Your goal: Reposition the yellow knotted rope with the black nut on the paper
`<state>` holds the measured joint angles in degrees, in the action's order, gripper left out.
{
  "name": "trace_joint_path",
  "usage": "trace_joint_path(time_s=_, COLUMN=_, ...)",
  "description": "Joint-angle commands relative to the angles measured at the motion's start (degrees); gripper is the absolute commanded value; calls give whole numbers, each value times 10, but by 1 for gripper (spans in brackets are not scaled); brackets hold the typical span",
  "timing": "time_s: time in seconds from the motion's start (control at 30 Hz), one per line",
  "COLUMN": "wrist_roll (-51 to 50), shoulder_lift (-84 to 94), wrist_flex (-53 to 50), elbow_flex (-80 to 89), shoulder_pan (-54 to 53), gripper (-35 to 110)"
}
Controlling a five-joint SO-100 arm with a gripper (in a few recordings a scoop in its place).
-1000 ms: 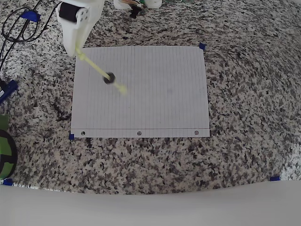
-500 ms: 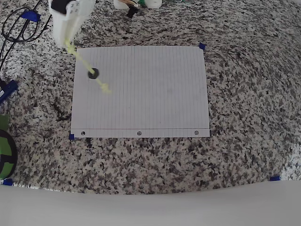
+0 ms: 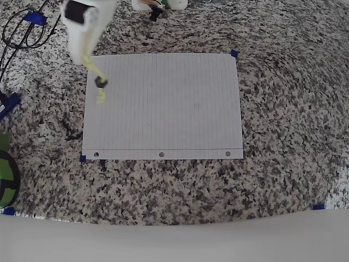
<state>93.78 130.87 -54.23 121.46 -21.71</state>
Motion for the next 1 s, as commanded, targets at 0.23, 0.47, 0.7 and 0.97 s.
trace_joint_path(time_s=0.23, wrist_roll=-65, shoulder_lift=-3, wrist_flex=104, elbow_flex=130, shoulder_pan=216, gripper=0)
trace_joint_path(time_s=0.47, wrist_roll=-129, shoulder_lift=-6, wrist_flex=155, elbow_flex=205, shoulder_pan=316, gripper=0)
trace_joint_path(time_s=0.7, wrist_roll=-201, shoulder_lift=-26, wrist_flex=144, elbow_flex=212, shoulder_pan=400, gripper=0)
trace_joint_path(time_s=0.97, wrist_roll=-249, shoulder_lift=-42, wrist_flex=113, elbow_flex=232, shoulder_pan=440, gripper=49)
